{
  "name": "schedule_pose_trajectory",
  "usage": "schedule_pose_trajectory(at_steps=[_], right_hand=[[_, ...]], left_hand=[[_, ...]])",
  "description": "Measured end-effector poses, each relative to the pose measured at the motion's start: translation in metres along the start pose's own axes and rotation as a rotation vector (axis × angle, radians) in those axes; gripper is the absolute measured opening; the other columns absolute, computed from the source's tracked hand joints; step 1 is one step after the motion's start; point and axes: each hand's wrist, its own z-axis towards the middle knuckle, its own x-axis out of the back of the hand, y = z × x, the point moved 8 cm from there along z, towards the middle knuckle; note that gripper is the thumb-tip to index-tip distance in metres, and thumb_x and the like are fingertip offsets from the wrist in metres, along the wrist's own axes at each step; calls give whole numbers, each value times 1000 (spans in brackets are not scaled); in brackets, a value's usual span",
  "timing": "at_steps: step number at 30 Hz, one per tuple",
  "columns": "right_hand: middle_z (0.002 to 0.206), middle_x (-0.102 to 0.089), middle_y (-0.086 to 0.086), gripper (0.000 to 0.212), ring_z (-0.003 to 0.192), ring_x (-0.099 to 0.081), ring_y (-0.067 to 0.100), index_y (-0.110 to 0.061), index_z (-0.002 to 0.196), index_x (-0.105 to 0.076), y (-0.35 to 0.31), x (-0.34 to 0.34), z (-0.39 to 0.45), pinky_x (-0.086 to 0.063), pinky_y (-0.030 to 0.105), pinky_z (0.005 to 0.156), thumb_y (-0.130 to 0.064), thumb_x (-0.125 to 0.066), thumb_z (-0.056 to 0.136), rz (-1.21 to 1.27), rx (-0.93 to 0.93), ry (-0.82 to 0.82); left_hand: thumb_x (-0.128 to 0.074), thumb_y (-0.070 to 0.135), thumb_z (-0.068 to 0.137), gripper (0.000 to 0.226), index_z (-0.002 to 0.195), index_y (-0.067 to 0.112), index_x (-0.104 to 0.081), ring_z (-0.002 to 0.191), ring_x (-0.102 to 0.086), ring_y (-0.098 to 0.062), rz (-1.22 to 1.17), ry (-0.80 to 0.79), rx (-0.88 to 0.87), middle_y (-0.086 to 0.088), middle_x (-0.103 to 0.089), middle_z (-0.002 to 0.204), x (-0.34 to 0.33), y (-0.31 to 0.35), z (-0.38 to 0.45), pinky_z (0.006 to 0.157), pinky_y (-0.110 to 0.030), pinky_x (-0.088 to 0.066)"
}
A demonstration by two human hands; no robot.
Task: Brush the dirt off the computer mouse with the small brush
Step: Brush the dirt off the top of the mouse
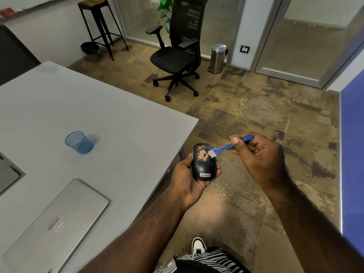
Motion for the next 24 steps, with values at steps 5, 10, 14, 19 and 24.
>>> schedule_pose_trajectory(at_steps=[5, 10, 14, 19, 24], right_hand=[[86, -73, -22, 19, 79, -75, 1, -24, 109, -74, 1, 0, 4, -63, 38, 65, -33, -64, 95, -65, -12, 30], [83, -77, -11, 12, 73, -77, 13, -44, 100, -72, -4, -7, -2, -63, 47, 61, -38, -64, 93, 45, -2, 4], [84, -77, -4, 25, 75, -77, 11, -20, 110, -74, 5, -8, 3, -63, 46, 63, -36, -62, 95, -65, -29, 22], [80, -72, -23, 18, 73, -75, 0, -31, 110, -70, -1, -2, 5, -63, 30, 62, -35, -63, 94, -49, -2, 57], [79, -74, -14, 22, 71, -75, 4, -19, 108, -74, 4, -4, 5, -62, 36, 59, -33, -64, 95, -113, -25, 26]], left_hand=[[-33, 36, 101, 50, 117, -6, -55, 83, -69, -38, 4, 0, -5, -28, -70, 97, 0, 1, -2, 78, -48, -57], [-32, 38, 101, 52, 124, -5, -53, 83, -67, -36, 35, 0, -22, -26, -70, 95, -2, 5, -2, 76, -45, -59], [-32, 35, 102, 51, 125, -5, -52, 83, -68, -37, 33, 9, -17, -27, -68, 100, -1, 1, -3, 75, -46, -59], [-32, 35, 101, 53, 128, -6, -50, 85, -66, -38, 41, 17, -8, -27, -67, 102, 1, 0, -2, 76, -46, -58], [-32, 36, 101, 54, 134, -5, -47, 89, -64, -38, 45, 12, -9, -28, -63, 111, 2, 2, -4, 76, -46, -58]])
